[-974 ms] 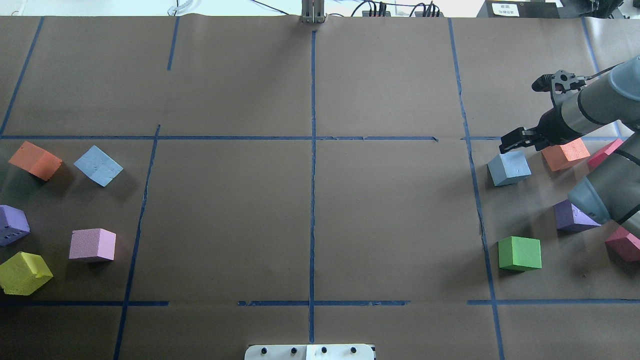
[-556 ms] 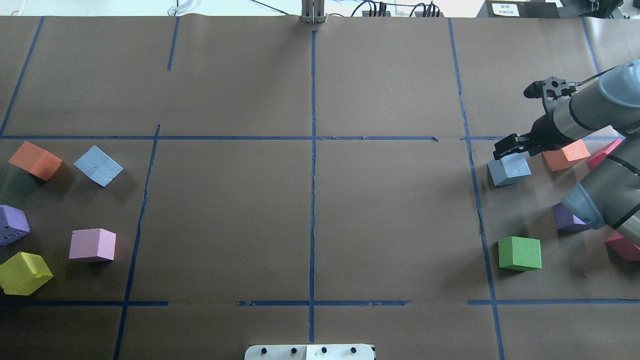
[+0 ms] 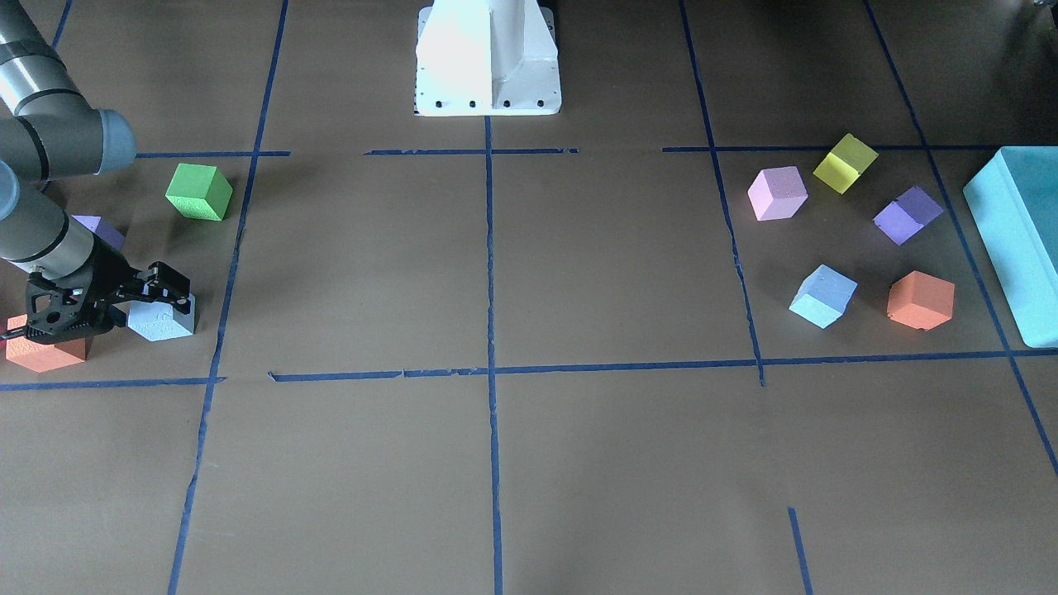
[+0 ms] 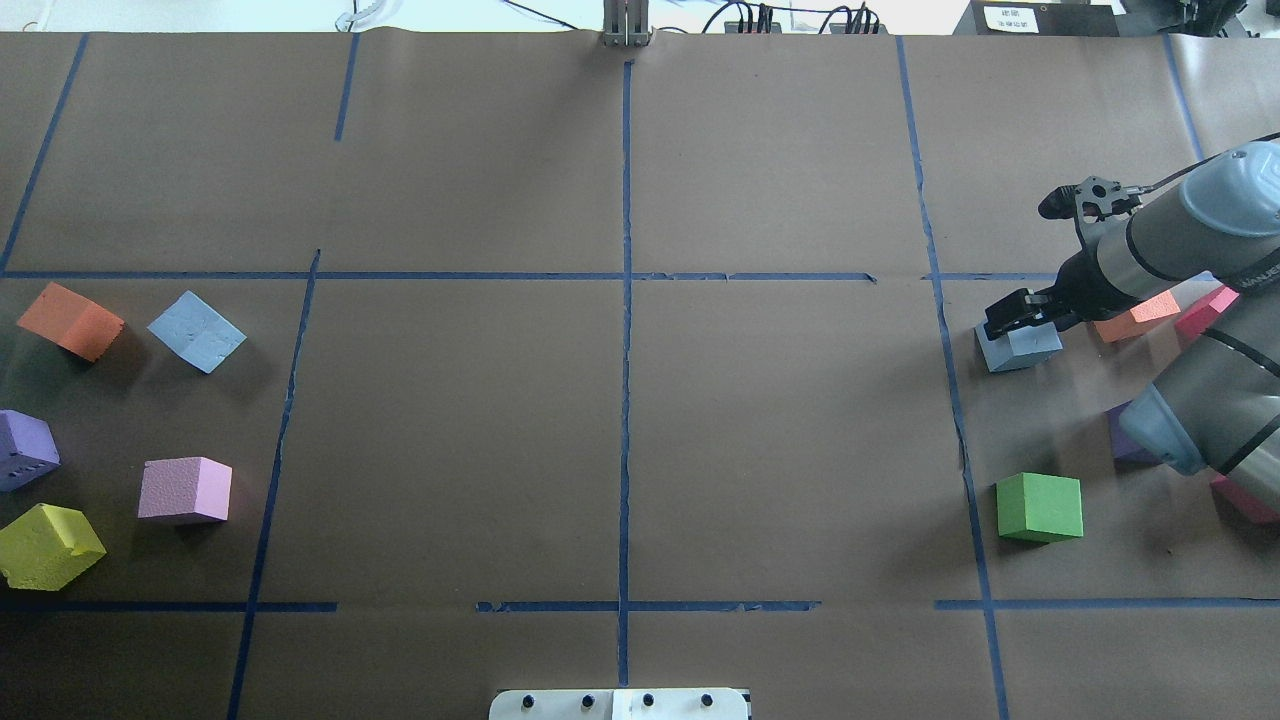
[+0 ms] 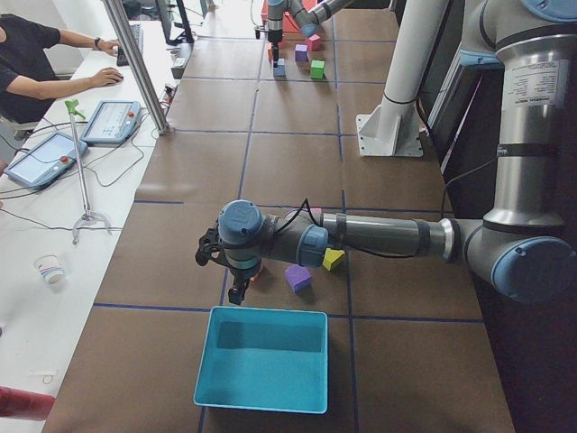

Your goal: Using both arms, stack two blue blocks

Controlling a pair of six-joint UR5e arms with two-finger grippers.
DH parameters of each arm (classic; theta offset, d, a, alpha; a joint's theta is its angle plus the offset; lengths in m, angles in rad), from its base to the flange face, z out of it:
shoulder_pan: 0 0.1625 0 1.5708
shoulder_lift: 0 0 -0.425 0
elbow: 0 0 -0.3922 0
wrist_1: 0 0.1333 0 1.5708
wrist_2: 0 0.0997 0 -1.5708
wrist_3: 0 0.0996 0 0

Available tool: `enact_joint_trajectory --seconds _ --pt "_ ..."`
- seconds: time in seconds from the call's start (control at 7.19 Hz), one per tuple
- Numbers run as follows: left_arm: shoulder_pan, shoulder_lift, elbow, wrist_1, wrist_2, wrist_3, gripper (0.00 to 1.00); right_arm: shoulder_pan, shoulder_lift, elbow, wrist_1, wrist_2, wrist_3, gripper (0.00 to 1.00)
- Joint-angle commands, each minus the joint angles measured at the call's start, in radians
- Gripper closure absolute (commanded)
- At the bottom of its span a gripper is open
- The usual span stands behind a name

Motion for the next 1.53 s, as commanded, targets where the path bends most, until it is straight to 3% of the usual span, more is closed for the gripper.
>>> enact_joint_trajectory --seconds 0.0,0.14,0.42,0.56,0.7,0.83,0.97,1.25,1.39 --pt "0.000 0.000 0.001 -0.001 -0.001 0.001 0.00 -0.005 0.003 0.004 -0.002 0.001 0.002 0.92" --pt "0.000 0.000 0.000 -0.001 -0.002 0.001 0.00 -0.007 0.015 0.019 -0.005 0.008 0.003 0.98" --pt "-0.002 0.000 0.000 -0.001 -0.046 -0.012 0.00 -0.037 0.065 0.091 -0.024 -0.005 0.006 0.99" --pt "0.000 0.002 -0.011 -0.007 -0.050 -0.087 0.00 -0.097 0.139 0.093 -0.043 -0.025 0.094 0.98" --pt "0.000 0.008 -0.018 -0.011 -0.050 -0.091 0.00 -0.190 0.249 0.084 -0.106 -0.106 0.237 0.98" --pt "0.000 0.008 -0.019 -0.011 -0.050 -0.091 0.00 -0.235 0.364 0.080 -0.236 -0.157 0.299 0.98" --pt "0.000 0.008 -0.020 -0.011 -0.050 -0.094 0.00 -0.276 0.455 0.059 -0.311 -0.198 0.368 0.98" --pt "0.000 0.008 -0.025 -0.011 -0.051 -0.097 0.00 -0.353 0.636 -0.124 -0.312 -0.278 0.517 0.98" --pt "-0.002 0.012 -0.032 -0.011 -0.051 -0.097 0.00 -0.366 0.671 -0.146 -0.314 -0.283 0.538 0.98"
